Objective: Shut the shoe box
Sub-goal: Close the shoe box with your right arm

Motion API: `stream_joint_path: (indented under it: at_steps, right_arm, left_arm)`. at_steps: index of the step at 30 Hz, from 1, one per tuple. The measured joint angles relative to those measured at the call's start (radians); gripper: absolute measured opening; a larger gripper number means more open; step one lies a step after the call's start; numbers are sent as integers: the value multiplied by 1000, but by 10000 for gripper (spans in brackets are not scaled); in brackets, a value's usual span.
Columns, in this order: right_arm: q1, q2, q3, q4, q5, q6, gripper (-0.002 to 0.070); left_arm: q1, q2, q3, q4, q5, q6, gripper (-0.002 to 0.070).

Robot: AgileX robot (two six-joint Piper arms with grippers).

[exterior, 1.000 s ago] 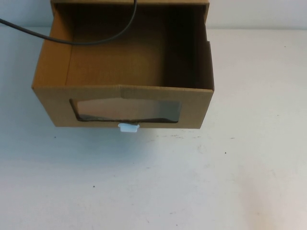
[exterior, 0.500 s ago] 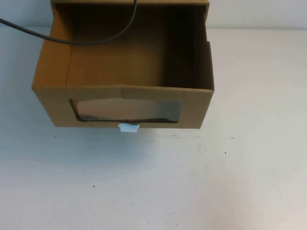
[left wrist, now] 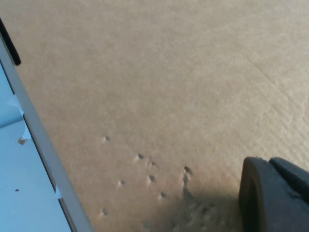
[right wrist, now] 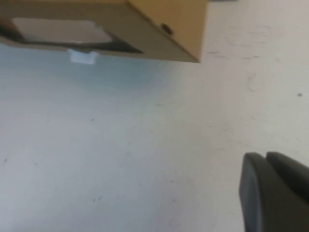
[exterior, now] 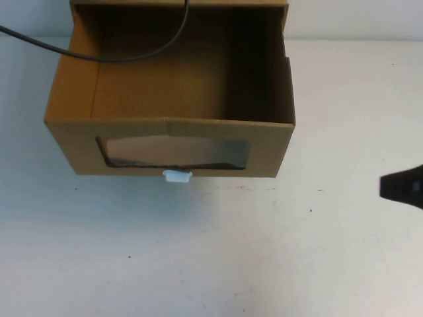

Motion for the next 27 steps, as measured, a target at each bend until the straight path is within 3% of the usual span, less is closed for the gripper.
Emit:
stream_joint_path:
  at_steps: [4,10,13,20,27]
  right_arm:
    - [204,96,-98,-78,-55,88,-10]
    - [576,222,-172,-372,-212,366,-10]
    - [695,281,-176,-479,-337,478,-11]
    - [752,412,-190,-540,-644,536,-10]
    - [752,516,-274,-556,-731,539,-10]
  left_arm:
    - [0,0,0,0,0,0,-5]
    - [0,0,0,0,0,0,-5]
    - [0,0,0,0,1,0,-5]
    - [0,0,0,0,1,0,-5]
    - [0,0,0,0,1,0,-5]
